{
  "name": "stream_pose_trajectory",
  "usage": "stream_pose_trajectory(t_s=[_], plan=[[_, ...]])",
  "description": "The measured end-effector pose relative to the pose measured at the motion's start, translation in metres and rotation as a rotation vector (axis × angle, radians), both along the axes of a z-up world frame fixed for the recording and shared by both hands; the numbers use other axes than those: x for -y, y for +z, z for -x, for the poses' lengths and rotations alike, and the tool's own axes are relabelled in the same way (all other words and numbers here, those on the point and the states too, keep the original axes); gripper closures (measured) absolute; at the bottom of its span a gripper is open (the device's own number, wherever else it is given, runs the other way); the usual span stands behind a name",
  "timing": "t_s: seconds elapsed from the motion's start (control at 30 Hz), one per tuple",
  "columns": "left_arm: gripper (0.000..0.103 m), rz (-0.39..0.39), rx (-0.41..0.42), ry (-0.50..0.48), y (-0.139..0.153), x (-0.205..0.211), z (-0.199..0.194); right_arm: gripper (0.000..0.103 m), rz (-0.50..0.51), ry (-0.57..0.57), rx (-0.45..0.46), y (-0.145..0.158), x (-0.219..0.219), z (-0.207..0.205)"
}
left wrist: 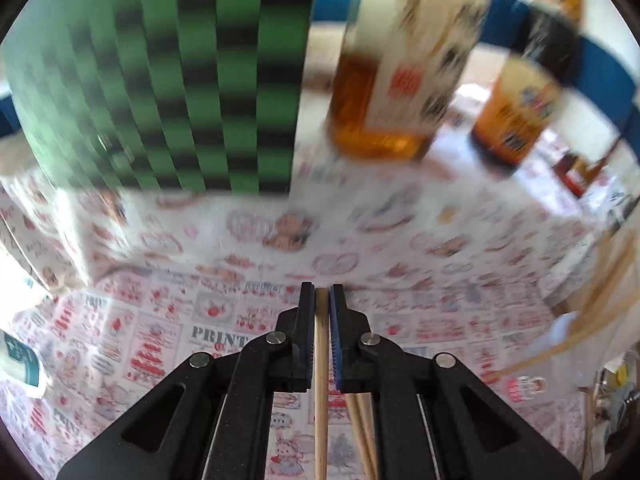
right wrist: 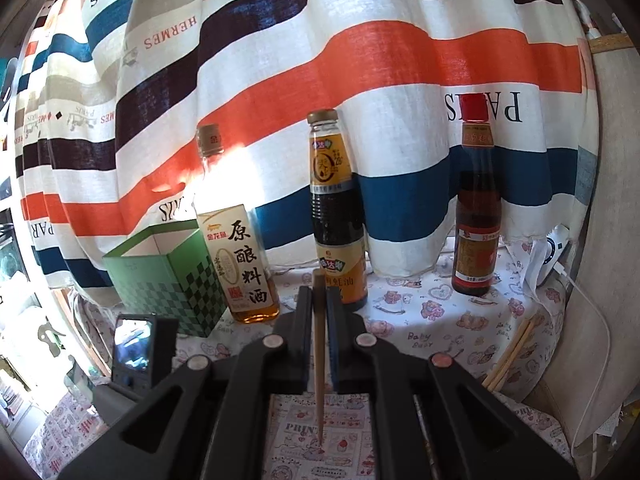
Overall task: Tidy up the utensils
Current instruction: 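Lift both held chopsticks and carry them over the clear cup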
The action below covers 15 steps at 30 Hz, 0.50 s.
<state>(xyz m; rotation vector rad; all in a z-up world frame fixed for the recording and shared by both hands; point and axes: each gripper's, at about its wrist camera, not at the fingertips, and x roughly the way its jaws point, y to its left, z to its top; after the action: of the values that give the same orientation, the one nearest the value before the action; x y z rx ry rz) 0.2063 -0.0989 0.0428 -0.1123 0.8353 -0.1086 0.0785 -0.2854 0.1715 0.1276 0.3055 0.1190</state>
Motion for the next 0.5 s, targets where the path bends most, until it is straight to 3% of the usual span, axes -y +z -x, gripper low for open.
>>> stream_pose_trajectory(t_s=[0.23,0.5], plan=[[0.097,0.010,0.219,-0.046,0.082,0.002,0.049,0.097,-0.015,0.015,0.051,0.013,0.004,0.020],[0.097,0.029,0.454,-0.041,0.127,-0.008,0.105,0.097,-0.037,0.023,0.077,0.017,0.006,0.028]])
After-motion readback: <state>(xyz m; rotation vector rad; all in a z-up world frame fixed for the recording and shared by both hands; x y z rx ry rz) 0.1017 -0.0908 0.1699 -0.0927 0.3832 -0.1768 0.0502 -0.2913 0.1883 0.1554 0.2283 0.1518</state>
